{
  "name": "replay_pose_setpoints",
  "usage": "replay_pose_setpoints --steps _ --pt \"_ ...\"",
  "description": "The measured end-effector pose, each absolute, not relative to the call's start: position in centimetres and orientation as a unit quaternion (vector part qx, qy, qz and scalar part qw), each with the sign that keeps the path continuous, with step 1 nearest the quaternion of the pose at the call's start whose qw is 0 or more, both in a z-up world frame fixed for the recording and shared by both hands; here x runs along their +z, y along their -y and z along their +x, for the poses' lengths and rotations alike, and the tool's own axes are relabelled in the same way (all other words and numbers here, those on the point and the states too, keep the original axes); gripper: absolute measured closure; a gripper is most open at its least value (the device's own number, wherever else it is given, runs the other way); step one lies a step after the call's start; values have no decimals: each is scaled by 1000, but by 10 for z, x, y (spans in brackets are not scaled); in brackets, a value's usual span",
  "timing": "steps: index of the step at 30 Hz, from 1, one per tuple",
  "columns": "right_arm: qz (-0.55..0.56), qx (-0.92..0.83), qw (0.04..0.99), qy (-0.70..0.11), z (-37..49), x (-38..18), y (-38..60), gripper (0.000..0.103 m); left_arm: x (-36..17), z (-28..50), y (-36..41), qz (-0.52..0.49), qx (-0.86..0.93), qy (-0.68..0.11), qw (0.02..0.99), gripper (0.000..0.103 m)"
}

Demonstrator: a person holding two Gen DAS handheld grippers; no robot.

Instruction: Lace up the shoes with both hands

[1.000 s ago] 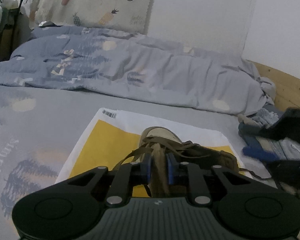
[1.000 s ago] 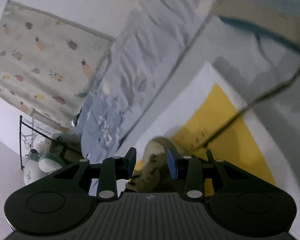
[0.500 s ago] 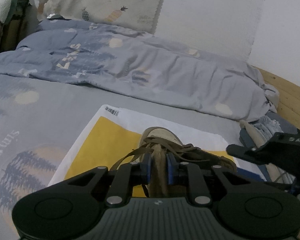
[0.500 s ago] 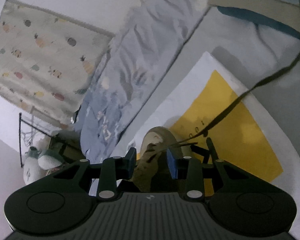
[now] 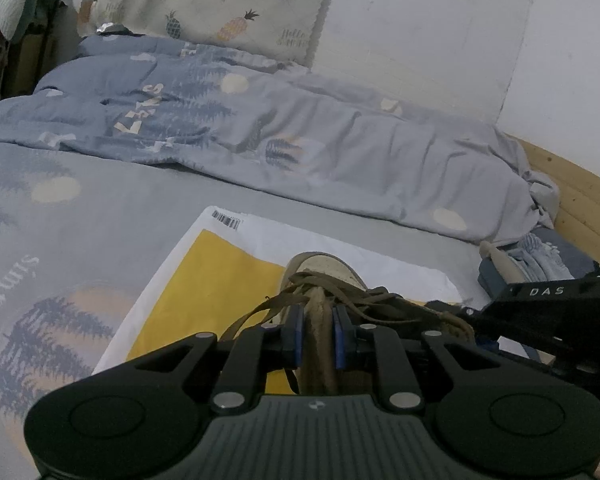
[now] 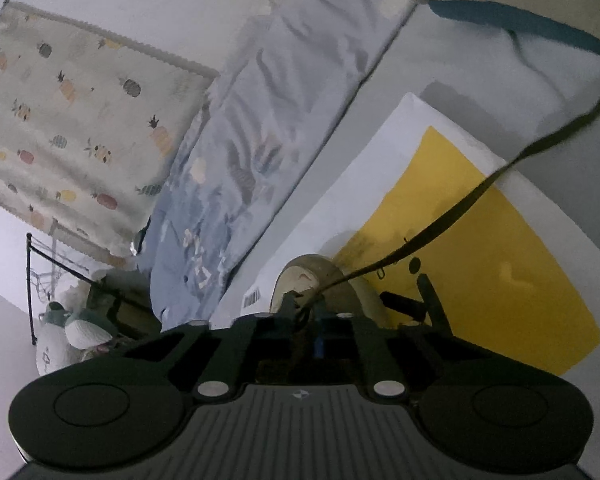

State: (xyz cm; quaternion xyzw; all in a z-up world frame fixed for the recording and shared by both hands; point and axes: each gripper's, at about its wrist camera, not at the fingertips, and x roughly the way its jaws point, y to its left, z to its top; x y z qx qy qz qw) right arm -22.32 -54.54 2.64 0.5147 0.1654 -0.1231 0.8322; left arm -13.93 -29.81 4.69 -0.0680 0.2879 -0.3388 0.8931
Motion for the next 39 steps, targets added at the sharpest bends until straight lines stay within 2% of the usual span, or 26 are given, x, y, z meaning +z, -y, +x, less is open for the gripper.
replay_pose_setpoints --steps 14,39 --pt "361 -184 905 -127 -236 62 531 102 46 -144 296 -86 -316 -286 901 89" --pt "292 -313 903 -23 -314 99 580 102 39 -142 307 -95 -277 -316 902 89"
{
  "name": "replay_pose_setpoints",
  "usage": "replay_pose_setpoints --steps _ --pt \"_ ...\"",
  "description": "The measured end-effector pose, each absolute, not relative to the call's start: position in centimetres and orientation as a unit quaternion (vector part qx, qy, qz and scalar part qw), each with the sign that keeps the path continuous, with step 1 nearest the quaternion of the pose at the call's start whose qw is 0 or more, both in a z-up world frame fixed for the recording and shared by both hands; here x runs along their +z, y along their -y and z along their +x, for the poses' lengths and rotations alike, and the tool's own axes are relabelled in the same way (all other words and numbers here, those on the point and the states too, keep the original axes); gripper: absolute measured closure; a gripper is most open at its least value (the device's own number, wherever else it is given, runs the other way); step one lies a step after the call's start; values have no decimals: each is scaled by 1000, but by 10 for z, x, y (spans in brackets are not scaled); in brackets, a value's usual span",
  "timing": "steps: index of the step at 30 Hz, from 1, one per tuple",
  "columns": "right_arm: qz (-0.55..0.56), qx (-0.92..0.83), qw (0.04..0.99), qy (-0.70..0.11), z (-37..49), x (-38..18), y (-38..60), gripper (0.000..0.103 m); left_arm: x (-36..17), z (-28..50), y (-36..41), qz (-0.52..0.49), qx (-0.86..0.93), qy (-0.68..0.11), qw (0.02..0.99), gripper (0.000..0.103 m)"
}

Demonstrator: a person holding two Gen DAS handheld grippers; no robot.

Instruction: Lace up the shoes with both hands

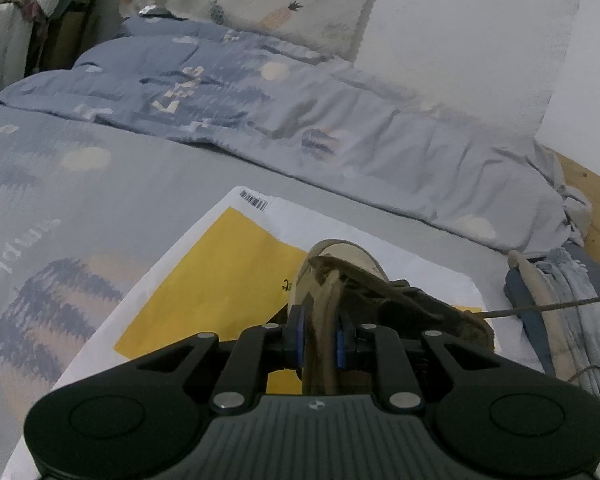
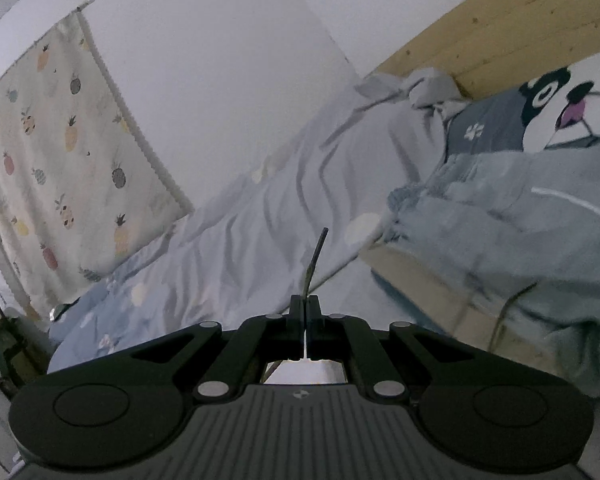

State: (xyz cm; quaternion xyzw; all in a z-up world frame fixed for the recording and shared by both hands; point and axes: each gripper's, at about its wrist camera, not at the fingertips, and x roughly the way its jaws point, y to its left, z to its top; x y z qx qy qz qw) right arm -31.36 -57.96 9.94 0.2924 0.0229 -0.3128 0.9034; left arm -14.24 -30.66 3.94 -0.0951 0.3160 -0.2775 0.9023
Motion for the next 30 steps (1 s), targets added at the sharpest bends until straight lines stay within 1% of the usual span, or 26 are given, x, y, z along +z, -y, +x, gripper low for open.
replay_pose_setpoints --steps 8,19,22,26,29,30 --pt "289 -347 891 -36 -340 95 584 103 38 -142 309 -94 -271 -317 904 89" --pt "356 -343 853 -167 -340 46 611 102 40 -140 306 -92 -277 -316 903 89" --pt "350 -338 854 -184 -343 40 618 102 41 -141 307 -89 -278 -314 904 89" --pt "337 -337 857 -197 -348 37 629 100 43 -143 309 -84 -280 -306 906 89" --pt "331 -338 859 -196 -352 37 639 92 45 -146 310 -79 -281 -298 909 89" --pt "323 -347 859 -193 -354 38 641 92 46 -146 311 -78 -282 -297 909 89"
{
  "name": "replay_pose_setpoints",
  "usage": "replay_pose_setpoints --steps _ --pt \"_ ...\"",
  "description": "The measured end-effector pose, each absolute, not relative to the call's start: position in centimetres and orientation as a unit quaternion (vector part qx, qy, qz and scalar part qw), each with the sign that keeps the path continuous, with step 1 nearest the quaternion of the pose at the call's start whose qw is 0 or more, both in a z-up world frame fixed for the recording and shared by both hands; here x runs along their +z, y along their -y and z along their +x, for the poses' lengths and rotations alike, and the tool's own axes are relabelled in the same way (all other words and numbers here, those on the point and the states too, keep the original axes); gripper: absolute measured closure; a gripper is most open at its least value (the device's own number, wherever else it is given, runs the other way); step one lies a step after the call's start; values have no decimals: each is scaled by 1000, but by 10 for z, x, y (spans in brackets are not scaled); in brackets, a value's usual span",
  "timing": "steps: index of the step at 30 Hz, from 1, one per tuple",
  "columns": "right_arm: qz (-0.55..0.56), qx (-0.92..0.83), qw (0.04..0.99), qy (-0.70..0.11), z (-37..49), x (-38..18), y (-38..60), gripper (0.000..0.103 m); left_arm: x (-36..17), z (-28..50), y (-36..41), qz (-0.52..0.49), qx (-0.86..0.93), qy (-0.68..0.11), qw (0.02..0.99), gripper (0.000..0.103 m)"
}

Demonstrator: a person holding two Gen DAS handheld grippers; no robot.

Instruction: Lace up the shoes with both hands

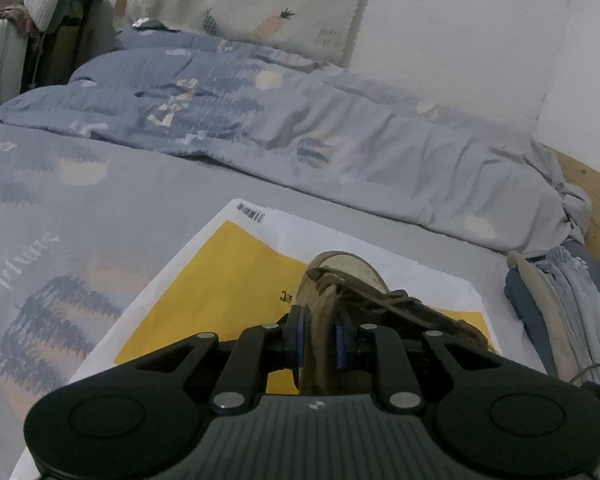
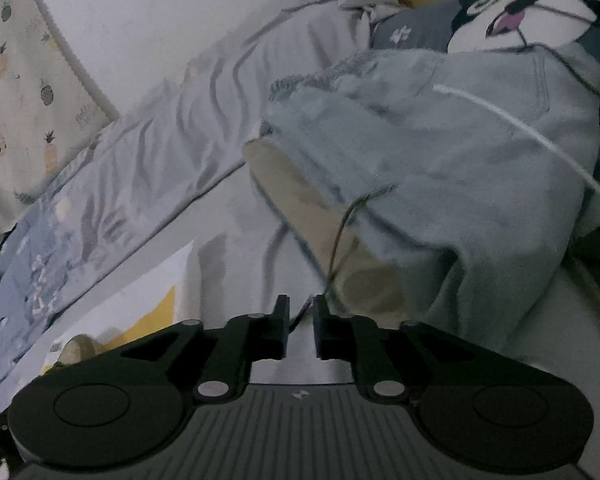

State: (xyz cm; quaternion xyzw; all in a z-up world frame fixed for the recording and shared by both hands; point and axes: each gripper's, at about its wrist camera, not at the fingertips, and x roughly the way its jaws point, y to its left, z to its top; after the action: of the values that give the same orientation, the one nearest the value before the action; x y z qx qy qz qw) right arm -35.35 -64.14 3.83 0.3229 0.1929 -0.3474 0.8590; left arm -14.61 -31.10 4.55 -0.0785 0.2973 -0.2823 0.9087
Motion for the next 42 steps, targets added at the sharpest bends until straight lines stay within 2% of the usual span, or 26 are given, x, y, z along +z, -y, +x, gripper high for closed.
replay_pose_setpoints --steps 7,26,32,37,42 --pt "307 -367 860 -179 -349 40 663 90 47 -147 313 -73 -284 -294 910 89" --pt "241 -412 853 -210 -311 21 669 90 51 -146 308 -78 -291 -289 909 89" --pt "210 -433 851 -210 -303 19 665 99 55 -145 305 -83 -295 -286 908 89" --pt "154 -426 867 -206 -292 25 649 100 61 -143 299 -96 -300 -282 906 89" --pt "-2 -356 915 -192 -269 42 588 100 70 -146 292 -130 -343 -270 890 89"
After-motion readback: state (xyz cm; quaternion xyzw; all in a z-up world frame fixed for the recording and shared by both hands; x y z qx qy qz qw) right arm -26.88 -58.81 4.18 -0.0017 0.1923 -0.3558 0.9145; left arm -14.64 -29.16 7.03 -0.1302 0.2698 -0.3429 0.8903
